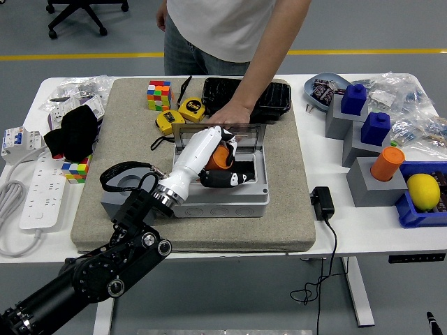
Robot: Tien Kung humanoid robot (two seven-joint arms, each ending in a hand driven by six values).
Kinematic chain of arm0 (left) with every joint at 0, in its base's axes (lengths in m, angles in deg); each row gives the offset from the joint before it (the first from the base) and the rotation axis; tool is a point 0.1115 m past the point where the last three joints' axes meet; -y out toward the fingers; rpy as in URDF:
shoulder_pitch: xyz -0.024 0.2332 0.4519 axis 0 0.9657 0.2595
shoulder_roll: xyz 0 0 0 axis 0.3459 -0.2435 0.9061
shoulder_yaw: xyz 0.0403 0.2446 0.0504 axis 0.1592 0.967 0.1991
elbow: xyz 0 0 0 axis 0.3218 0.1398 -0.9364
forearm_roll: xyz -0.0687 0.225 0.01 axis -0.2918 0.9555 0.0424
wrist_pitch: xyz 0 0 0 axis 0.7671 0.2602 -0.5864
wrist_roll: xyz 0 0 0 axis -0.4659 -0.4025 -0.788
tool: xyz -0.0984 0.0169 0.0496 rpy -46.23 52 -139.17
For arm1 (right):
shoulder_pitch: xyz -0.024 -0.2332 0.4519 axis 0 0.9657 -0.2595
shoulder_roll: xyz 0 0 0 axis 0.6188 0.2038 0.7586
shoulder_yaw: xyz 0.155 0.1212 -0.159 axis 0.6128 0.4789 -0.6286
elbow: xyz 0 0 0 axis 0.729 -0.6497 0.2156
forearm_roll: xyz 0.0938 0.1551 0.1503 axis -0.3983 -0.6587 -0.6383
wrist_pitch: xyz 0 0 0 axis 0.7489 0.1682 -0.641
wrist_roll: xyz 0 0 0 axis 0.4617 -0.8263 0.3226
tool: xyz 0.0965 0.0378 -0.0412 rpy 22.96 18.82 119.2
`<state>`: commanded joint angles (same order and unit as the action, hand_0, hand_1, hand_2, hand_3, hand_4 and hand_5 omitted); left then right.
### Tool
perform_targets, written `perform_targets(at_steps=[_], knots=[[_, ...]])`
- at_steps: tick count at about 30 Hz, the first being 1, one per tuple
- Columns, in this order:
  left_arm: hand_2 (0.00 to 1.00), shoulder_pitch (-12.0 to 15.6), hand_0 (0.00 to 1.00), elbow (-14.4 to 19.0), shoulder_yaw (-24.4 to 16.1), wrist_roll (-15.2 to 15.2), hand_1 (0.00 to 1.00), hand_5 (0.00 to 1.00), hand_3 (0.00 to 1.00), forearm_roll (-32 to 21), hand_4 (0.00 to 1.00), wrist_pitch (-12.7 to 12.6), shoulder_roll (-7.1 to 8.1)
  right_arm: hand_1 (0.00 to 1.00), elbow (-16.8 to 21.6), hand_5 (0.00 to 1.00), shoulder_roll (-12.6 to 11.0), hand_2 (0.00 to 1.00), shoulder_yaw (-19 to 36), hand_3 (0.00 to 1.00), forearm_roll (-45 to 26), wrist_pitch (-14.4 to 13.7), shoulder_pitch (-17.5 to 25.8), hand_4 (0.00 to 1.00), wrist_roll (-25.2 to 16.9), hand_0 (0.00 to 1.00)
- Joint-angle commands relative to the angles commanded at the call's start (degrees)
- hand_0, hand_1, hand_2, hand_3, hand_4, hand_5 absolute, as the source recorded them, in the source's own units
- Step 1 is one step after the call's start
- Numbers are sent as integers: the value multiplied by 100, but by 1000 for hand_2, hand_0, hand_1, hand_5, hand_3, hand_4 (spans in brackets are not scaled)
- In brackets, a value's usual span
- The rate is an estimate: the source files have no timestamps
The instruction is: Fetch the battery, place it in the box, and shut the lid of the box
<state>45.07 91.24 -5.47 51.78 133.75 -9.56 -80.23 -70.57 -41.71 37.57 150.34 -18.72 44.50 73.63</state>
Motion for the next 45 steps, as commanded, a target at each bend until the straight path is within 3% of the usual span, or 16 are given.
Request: perform_targets(at_steps=[13, 28, 29, 34, 35, 40, 41, 45], knots=[[27, -159, 27, -287, 6, -97, 2, 144, 9, -126, 998, -10, 0, 513, 0, 998, -4, 575, -13, 935, 2, -1, -13, 998, 8, 812], [34, -162, 36, -284, 15, -69, 2, 138, 21, -19, 998, -21, 0, 513, 0, 998, -8, 575, -27, 935, 11, 5, -13, 998, 13, 812], [42, -161, 44, -284, 17, -64, 2, 180, 44, -8, 998, -21, 0, 513, 0, 998, -7, 575, -25, 935, 13, 5, -12, 998, 14, 811], [42, -147, 44, -284, 8, -25, 2, 180, 44, 93, 998, 36, 0, 513, 0, 998, -10, 575, -29, 935, 11, 5, -12, 998, 15, 811], [77, -146, 88, -280, 6, -18, 11, 264, 95, 113, 998, 54, 0, 513, 0, 998, -10, 575, -27, 935, 15, 4, -11, 998, 17, 811], [77, -128, 88, -288, -7, -4, 11, 264, 95, 157, 998, 111, 0, 513, 0, 998, -9, 575, -20, 935, 33, 9, 2, 998, 19, 811], [127, -122, 152, -289, -11, 1, 60, 297, 133, 166, 998, 134, 0, 512, 0, 998, -8, 575, -18, 935, 35, 8, 4, 998, 18, 811], [127, -110, 152, -294, -19, 23, 60, 297, 133, 206, 998, 253, 0, 512, 0, 998, -6, 575, -19, 935, 38, 10, 6, 998, 16, 811]])
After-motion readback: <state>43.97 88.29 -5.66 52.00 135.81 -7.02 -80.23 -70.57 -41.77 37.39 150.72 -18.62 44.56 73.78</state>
